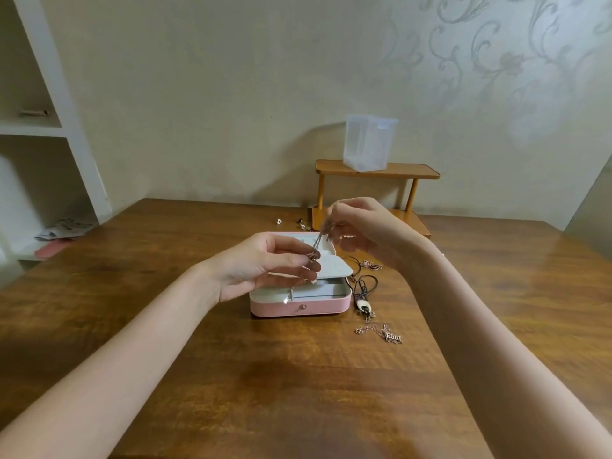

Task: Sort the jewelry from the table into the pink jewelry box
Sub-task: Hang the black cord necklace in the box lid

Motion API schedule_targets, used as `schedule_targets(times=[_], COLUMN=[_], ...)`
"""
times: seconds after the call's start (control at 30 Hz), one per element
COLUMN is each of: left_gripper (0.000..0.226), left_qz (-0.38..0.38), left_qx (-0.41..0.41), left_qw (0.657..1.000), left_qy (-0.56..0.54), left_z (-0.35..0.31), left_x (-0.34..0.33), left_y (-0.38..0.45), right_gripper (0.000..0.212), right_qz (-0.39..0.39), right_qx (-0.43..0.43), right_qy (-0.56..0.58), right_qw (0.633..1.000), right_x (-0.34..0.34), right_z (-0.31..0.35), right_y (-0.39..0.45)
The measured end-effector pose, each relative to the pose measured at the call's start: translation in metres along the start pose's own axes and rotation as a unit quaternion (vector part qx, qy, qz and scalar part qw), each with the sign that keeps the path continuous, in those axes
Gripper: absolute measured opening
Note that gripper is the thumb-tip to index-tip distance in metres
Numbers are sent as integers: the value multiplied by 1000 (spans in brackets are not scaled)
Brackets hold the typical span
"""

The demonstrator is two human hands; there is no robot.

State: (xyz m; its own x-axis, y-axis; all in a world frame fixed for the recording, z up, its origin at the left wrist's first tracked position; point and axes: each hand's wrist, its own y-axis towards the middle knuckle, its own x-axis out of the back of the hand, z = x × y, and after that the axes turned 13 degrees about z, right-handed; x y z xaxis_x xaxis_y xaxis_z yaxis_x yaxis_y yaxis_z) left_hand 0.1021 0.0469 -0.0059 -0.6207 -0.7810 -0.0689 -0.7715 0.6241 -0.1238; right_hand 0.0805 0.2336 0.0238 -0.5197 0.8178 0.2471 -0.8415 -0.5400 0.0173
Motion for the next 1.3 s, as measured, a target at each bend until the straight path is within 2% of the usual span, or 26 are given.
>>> schedule_targets(times=[0.13,0.27,0.37,0.5,0.6,0.73,0.87,0.93,1.0,1.03,1.1,1.17,1.23,1.3], left_gripper=[12,10,14,17,17,17,18,18,17,16,16,18,20,19], left_qz=[-43,-72,-100,-88,-71,-71,-78,-87,-92,-93,-101,-126,-155,-180], left_qx=[-31,-52,-118,-182,-195,-208,-248,-268,-276,-273,-257,-231,-215,-217], left_qw=[998,995,986,972,966,955,926,916,921,930,953,965,959,943], left_qy=[-27,-39,-69,-124,-152,-200,-272,-285,-259,-228,-129,2,104,175], left_z=[-7,-16,-28,-46,-54,-57,-65,-70,-74,-75,-78,-83,-89,-94], left_x=[1,3,6,4,-3,-7,-1,2,3,3,1,-2,-3,1], left_y=[10,18,24,30,36,41,40,39,39,39,41,44,45,44], right_gripper=[12,10,8,7,12,13,14,21,34,37,37,28,18,14], right_qz=[-10,2,2,36,73,75,119,115,93,74,40,35,10,-37], right_qx=[9,6,-11,-21,-15,-27,-109,-136,-138,-117,-27,57,99,107], right_qy=[62,38,16,-23,-99,-178,-336,-382,-405,-398,-306,-155,-100,-132], right_qw=[998,999,1000,999,992,981,928,907,899,907,951,986,990,985], right_x=[11,20,27,27,23,20,21,25,29,31,31,27,23,19], right_z=[0,-2,-2,-2,-1,-5,-16,-17,-11,-4,16,39,54,59], right_y=[0,-1,-2,0,2,10,17,19,20,19,17,16,21,31])
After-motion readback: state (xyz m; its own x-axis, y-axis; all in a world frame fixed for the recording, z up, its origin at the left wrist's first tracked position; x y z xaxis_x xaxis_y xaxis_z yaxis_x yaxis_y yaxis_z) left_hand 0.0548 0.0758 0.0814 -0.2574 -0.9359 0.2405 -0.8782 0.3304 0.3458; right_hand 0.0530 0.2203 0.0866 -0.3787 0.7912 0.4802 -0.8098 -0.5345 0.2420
